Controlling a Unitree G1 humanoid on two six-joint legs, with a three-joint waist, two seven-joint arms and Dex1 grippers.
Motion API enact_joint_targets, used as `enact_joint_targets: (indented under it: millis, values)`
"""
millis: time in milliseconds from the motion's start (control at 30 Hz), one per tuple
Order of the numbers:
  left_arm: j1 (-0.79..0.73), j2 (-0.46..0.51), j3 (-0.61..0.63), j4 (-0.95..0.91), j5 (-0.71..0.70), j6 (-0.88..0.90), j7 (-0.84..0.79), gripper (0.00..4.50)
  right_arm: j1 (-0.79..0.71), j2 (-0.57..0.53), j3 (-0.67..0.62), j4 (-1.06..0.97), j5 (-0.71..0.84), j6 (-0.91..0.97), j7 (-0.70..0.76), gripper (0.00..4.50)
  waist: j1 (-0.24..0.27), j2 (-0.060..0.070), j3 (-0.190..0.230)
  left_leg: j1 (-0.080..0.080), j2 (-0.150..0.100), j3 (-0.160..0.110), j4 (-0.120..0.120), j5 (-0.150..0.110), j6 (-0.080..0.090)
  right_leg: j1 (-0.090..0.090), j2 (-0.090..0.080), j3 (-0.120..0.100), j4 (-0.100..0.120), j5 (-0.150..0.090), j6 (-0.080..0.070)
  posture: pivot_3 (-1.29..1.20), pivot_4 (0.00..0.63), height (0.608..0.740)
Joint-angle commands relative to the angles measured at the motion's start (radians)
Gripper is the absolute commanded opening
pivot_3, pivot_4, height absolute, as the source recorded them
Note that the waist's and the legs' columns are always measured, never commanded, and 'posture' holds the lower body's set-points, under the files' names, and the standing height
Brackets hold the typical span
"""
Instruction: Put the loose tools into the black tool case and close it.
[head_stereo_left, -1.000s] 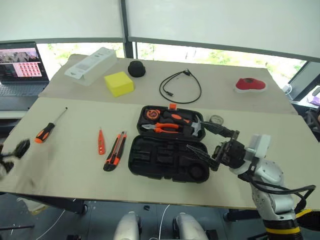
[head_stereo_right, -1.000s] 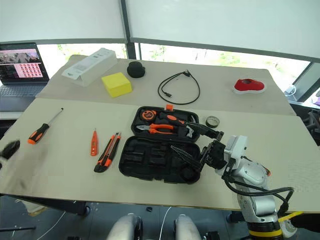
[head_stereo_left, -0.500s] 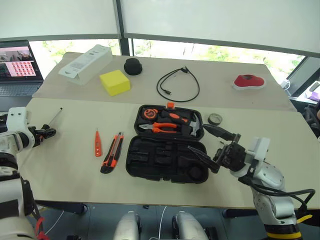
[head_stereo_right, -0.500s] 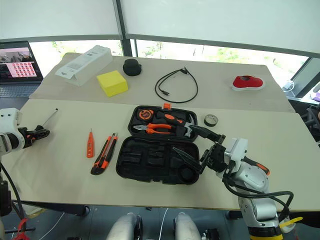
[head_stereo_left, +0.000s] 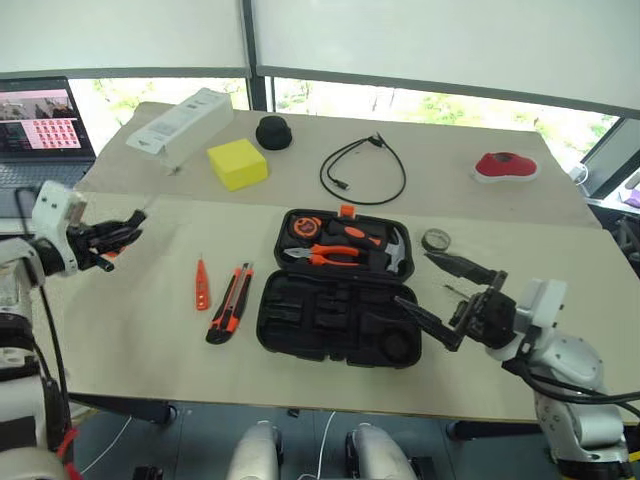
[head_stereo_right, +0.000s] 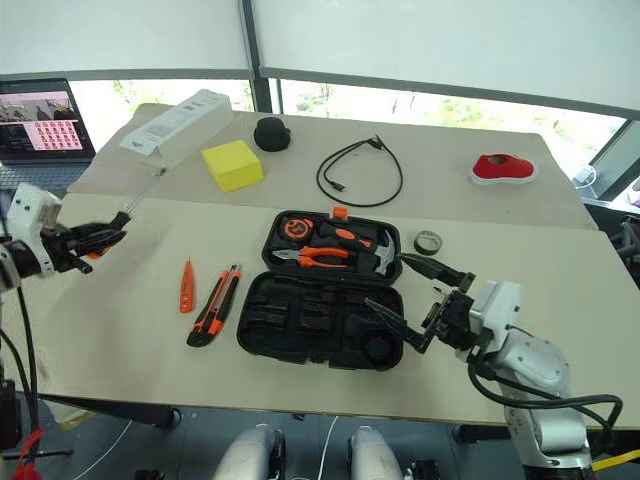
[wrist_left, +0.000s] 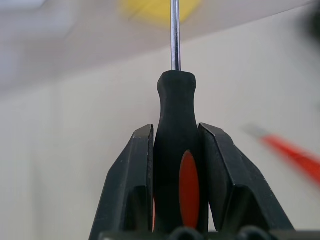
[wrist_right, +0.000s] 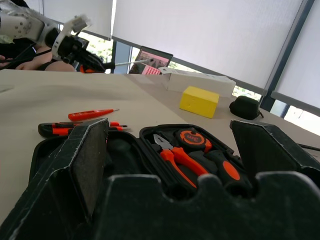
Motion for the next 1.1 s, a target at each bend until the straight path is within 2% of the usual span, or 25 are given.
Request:
enact_joint_targets:
  millis: [33, 133, 200, 400, 533, 733, 1033, 1067, 1100]
  values:
    - [0.024, -0.031, -0.105, -0.317, -0.056, 0.03, -0.163, 0.89, 0.014, -0.064, -0.08, -0.017, 0.042, 0.018, 0.048, 4.5, 0.004, 0.001, 0.0, 0.0, 0.0, 0.0, 0.0, 0.0, 0.0, 0.001, 0.0, 0.0, 0.0, 0.0, 0.0, 0.0, 0.15, 0.74]
    - [-0.02, -0.107, -0.222, -0.453, -0.022, 0.062, -0.17, 0.89, 0.038, -0.137, -0.114, 0.012, 0.038, 0.042, 0.108, 4.5, 0.011, 0.003, 0.0, 0.0, -0.001, 0.0, 0.002, 0.0, 0.0, 0.002, 0.001, 0.0, 0.0, 0.0, 0.0, 0.0, 0.15, 0.74]
    - [-0.058, -0.162, -0.323, -0.481, 0.063, 0.048, -0.153, 0.89, 0.045, -0.188, -0.136, 0.04, 0.047, 0.085, 0.129, 4.5, 0.011, 0.003, 0.001, 0.0, -0.001, -0.001, 0.004, 0.0, 0.0, 0.002, 0.002, 0.001, 0.0, 0.0, 0.002, 0.0, 0.15, 0.74]
    - [-0.143, -0.31, -0.52, -0.376, 0.26, -0.069, -0.108, 0.89, 0.035, -0.276, -0.121, 0.043, 0.041, 0.198, 0.153, 4.5, 0.001, 0.004, 0.001, -0.001, -0.001, -0.002, 0.008, 0.0, 0.001, 0.002, 0.004, 0.004, 0.0, 0.001, 0.003, 0.0, 0.15, 0.74]
    - [-0.185, -0.371, -0.568, -0.302, 0.34, -0.098, -0.051, 0.89, 0.015, -0.285, -0.115, 0.029, 0.04, 0.251, 0.139, 4.5, -0.002, 0.005, 0.001, -0.001, -0.001, -0.003, 0.008, 0.0, 0.001, 0.002, 0.004, 0.004, 0.0, 0.001, 0.003, 0.0, 0.15, 0.74]
    - [-0.216, -0.414, -0.614, -0.247, 0.421, -0.123, -0.037, 0.89, 0.038, -0.282, -0.138, 0.049, 0.021, 0.252, 0.166, 4.5, 0.011, 0.005, 0.001, -0.004, -0.001, -0.003, 0.012, -0.001, 0.002, 0.002, 0.004, 0.004, 0.0, 0.001, 0.004, 0.0, 0.15, 0.74]
    - [-0.217, -0.466, -0.608, -0.258, 0.427, -0.113, -0.037, 0.89, 0.095, -0.285, -0.152, 0.043, 0.012, 0.279, 0.173, 4.5, 0.013, 0.006, 0.001, -0.006, -0.002, -0.004, 0.019, -0.002, 0.005, 0.004, 0.003, 0.003, 0.0, 0.003, 0.007, 0.0, 0.15, 0.74]
    - [-0.213, -0.47, -0.601, -0.268, 0.42, -0.11, -0.033, 1.9, 0.099, -0.287, -0.154, 0.047, 0.01, 0.28, 0.176, 4.5, 0.013, 0.006, 0.001, -0.006, -0.002, -0.004, 0.018, -0.002, 0.005, 0.004, 0.003, 0.003, 0.0, 0.003, 0.007, 0.0, 0.15, 0.74]
    - [-0.21, -0.48, -0.586, -0.277, 0.403, -0.106, -0.026, 2.09, 0.101, -0.288, -0.158, 0.055, 0.007, 0.275, 0.18, 4.5, 0.013, 0.006, 0.001, -0.006, -0.002, -0.004, 0.018, -0.002, 0.005, 0.004, 0.003, 0.003, 0.0, 0.003, 0.007, 0.0, 0.15, 0.74]
